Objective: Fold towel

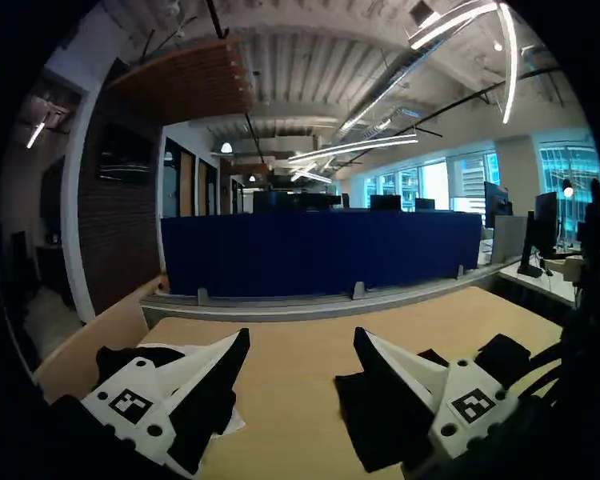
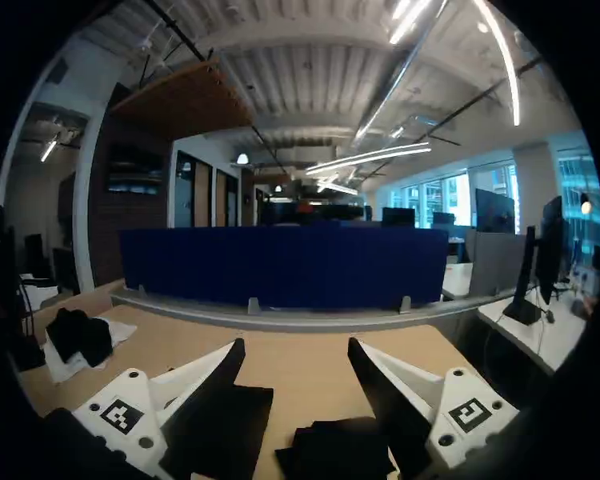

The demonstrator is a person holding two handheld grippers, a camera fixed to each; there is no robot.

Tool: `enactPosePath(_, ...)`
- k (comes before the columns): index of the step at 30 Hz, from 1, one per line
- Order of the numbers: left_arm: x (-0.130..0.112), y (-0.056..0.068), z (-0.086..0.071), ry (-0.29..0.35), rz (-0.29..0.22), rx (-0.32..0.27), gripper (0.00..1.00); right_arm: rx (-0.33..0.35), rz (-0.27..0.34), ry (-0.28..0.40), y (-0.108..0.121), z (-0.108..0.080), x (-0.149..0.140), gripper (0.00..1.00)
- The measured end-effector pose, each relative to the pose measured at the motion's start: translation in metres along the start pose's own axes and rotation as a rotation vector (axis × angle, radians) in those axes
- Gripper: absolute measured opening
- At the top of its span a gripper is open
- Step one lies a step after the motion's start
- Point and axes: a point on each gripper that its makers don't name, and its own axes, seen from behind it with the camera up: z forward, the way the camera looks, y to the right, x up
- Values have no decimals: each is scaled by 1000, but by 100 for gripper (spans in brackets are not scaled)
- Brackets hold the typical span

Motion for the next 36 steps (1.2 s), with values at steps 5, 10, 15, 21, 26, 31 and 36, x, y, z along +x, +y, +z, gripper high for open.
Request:
enactPosePath(5, -8, 17, 2, -77, 35, -102, 97, 106, -34, -117, -17, -1, -22, 100)
enactPosePath(10, -24, 35, 1, -169, 72, -213, 97, 208, -83, -229, -34, -5, -42, 100)
enactPosePath(15, -41, 50, 0, -246, 117, -296, 97, 271, -143, -316, -43, -6, -61, 100)
enactPosePath(21, -65, 65, -7, -330, 134, -374, 97, 337, -180, -405, -57, -8, -83, 100)
enactPosePath(26, -74, 62, -6, -346, 154, -372, 97, 363, -198, -437, -64, -9, -96, 100)
enactPosePath(31, -82, 61, -5, -353, 160, -372, 97, 377, -194, -445, -70, -7, -106, 100)
enactPosePath(36, -93, 69, -5, -360, 184, -396, 97, 387, -193, -454, -74, -2, -121, 100)
